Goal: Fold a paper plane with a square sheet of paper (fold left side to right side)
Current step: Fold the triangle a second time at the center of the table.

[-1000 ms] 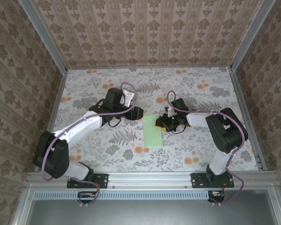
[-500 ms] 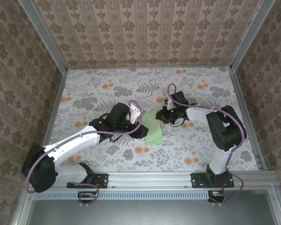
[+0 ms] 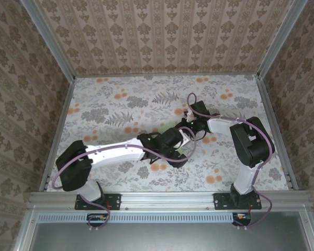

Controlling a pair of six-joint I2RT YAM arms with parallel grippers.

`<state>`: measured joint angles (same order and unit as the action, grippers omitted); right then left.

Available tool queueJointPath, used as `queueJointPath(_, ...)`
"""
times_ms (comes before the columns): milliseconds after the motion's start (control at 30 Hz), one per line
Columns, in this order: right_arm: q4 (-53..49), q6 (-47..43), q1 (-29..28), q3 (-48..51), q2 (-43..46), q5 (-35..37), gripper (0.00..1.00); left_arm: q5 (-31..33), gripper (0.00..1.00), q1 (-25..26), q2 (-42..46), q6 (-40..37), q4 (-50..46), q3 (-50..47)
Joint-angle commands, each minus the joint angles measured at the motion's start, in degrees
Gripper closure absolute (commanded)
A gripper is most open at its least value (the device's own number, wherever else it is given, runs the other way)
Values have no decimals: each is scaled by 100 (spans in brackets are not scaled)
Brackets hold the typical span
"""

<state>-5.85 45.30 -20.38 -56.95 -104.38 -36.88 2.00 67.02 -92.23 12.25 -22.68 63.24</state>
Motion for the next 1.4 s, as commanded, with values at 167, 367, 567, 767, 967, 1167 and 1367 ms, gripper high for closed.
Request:
queueJointPath(167,-143,185,-10,50,-32,38,89,1668,10,463,-966,527,-1146,1033)
queueJointPath(367,-90,258,-58,83,-63,58,90,2203,9,584,-1455,694,-1493,1365)
queueJointPath(567,-110,260,-90,96,-78,83,90,2324,19,582,-1614,691,-1490,1436)
queueJointPath(767,-256,168,-100,70,-84,190,89,2174,55,576,-1438,646,-1278,1255)
queueJointPath(967,-394,69,-107,4,-100,287,88,1901,73,576,-1299,563,-1038,1077)
queueJointPath(1167,-444,26,-109,-9,-84,339,87,1731,89,575,-1239,520,-944,1015)
queueJointPath(1367,-270,-43,-85,16,89,372,76,1399,98,458,-1048,589,-734,785)
